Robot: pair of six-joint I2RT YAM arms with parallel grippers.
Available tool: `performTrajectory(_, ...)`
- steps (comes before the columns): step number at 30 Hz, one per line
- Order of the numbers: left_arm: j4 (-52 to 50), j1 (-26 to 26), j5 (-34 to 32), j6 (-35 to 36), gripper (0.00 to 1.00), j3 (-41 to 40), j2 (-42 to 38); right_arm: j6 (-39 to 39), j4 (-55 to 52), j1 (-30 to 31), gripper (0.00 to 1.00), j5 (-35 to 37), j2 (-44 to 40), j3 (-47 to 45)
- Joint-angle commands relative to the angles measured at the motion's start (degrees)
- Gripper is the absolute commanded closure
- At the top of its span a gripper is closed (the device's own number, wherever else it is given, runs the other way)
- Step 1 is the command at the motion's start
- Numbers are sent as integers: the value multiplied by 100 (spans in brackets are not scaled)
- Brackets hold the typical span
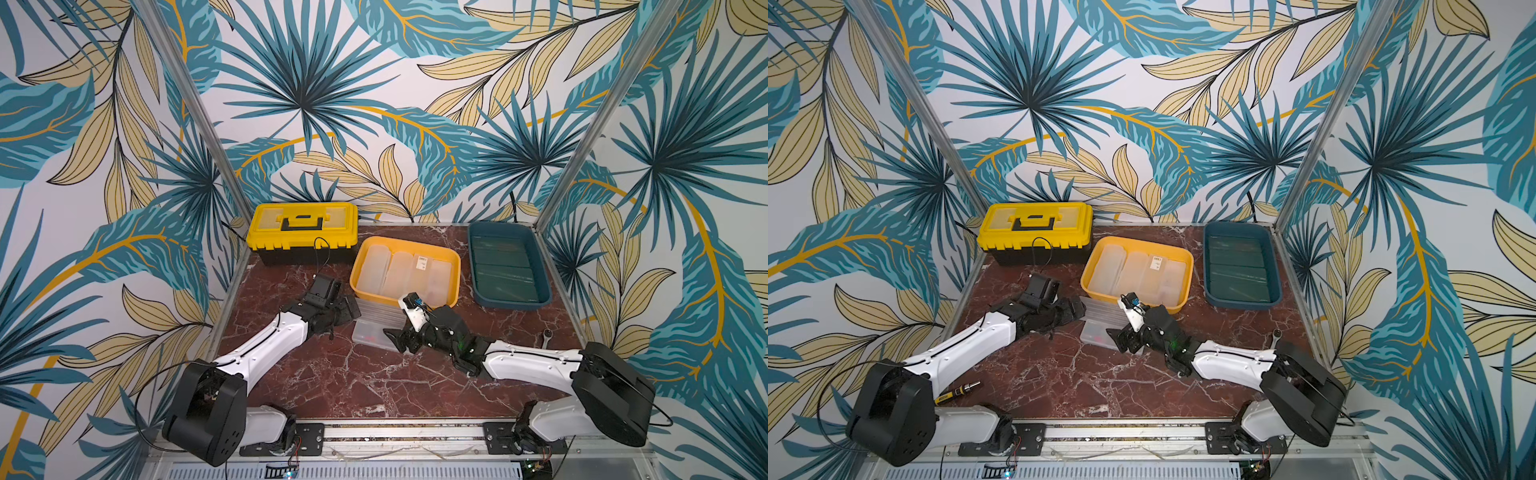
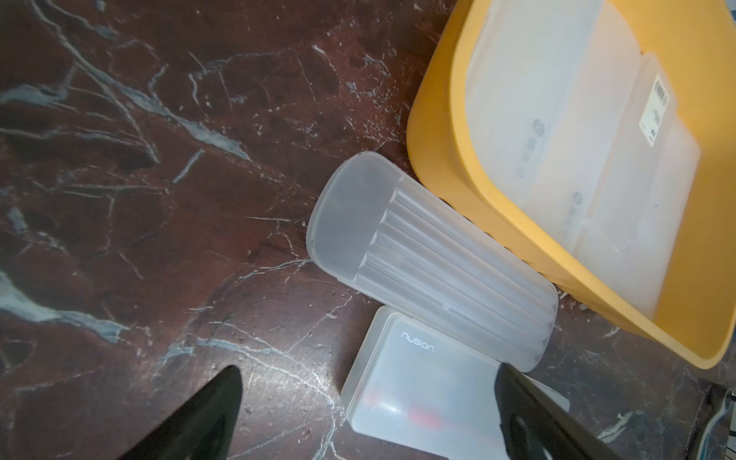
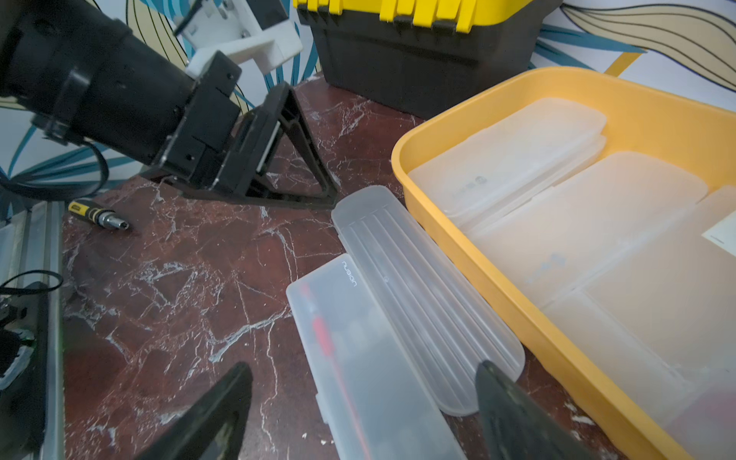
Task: Place the pencil cases by color into the storage box
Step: Pick up the pencil case from the center of the board.
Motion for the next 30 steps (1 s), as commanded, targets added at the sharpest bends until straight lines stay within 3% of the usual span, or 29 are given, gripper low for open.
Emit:
performTrajectory(1,168,31,133,69,1,-218,-348,-620,-1724,22,12,-50,-226,575)
performTrajectory(12,264,28,254,588,0,-359,-968,-1455,-3857,25,12,39,-237,1178)
performTrajectory(24,1617,-36,372,1203,0,-1375,-1849,-1572,-3968,17,13,-146,372,1318)
performTrajectory(30,1960,-466,-123,1509,0,-1584,-1834,-1666,-4246,11,13,-33,628,1572)
